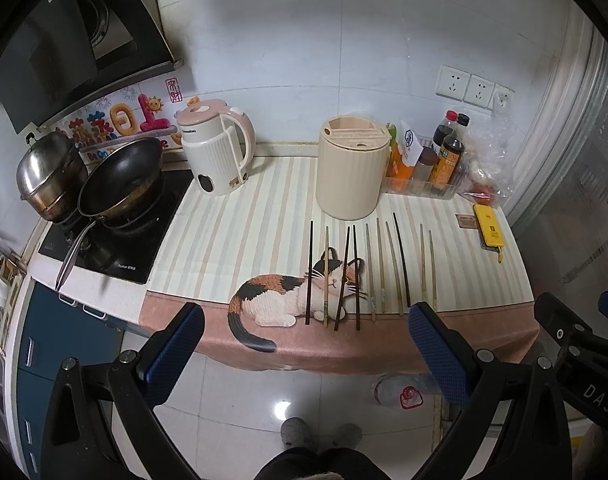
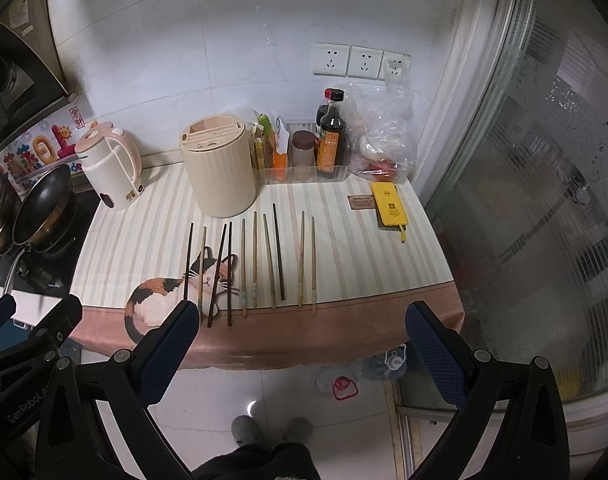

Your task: Organize utensils

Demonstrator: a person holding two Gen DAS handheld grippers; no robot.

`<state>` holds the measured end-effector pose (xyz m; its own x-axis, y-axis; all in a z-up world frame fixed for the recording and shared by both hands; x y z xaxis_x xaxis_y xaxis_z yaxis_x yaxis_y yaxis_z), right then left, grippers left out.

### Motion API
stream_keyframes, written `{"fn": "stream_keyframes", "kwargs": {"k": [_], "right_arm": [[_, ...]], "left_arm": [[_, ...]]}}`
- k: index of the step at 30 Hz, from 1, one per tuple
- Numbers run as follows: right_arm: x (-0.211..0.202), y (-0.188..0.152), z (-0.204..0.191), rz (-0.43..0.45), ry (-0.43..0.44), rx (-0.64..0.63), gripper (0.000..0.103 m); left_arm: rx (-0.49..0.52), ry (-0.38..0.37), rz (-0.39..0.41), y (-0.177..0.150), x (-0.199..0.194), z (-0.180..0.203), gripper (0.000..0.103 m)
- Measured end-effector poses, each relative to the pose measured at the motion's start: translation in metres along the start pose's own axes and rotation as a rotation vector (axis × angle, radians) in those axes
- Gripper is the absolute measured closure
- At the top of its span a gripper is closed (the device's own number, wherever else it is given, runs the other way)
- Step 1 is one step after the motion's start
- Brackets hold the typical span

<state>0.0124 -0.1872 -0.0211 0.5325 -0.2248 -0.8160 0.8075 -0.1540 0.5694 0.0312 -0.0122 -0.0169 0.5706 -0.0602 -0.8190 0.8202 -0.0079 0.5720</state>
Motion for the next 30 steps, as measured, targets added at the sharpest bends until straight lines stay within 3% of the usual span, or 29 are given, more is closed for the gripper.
{"fn": "stream_keyframes", "kwargs": {"k": [6, 10, 13, 18, 20, 24, 27, 29, 30], "right_arm": [[0.000, 0.000, 0.004, 0.007, 0.009, 0.005, 0.000], [0.007, 0.004, 0.014, 0.053, 0.049, 0.045, 0.000], [0.027, 0.011, 0.019, 0.076, 0.054, 0.052, 0.000], [0.085, 0.019, 0.015, 0.053, 0.060, 0.049, 0.002], [0.123, 0.023, 0.008, -0.004, 0.075, 0.051, 0.011], [0.195, 0.022, -0.006, -0.145, 0.165, 0.069, 0.044], [0.249, 0.019, -0.019, -0.247, 0.205, 0.078, 0.063], [0.287, 0.019, -0.027, -0.315, 0.207, 0.099, 0.069], [0.299, 0.020, -0.028, -0.331, 0.205, 0.100, 0.072]], "left_arm": [[-0.008, 0.005, 0.009, -0.002, -0.001, 0.001, 0.000], [-0.016, 0.044, 0.082, -0.002, 0.005, 0.004, 0.000], [-0.011, 0.107, 0.133, 0.004, 0.019, 0.003, 0.000], [-0.009, 0.158, 0.108, 0.018, 0.072, -0.007, 0.000], [-0.016, 0.171, 0.068, 0.024, 0.106, -0.015, 0.000], [-0.030, 0.172, -0.058, 0.029, 0.185, -0.030, 0.000], [-0.049, 0.119, -0.191, 0.025, 0.249, -0.040, 0.001], [-0.070, 0.076, -0.275, 0.022, 0.289, -0.045, 0.012], [-0.074, 0.064, -0.306, 0.021, 0.306, -0.046, 0.023]]}}
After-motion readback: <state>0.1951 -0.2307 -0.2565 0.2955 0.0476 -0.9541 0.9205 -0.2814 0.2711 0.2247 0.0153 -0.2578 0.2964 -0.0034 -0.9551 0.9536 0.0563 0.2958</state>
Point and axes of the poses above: each gripper's, at about its wrist camera, not at the fingertips, and x roughly the way its jaws point, z to its right, y to its top, the point moved 4 cm from there along x, roughly the way its jaws point, and after that the axes turned 4 degrees about -y, right-handed, at the moved point
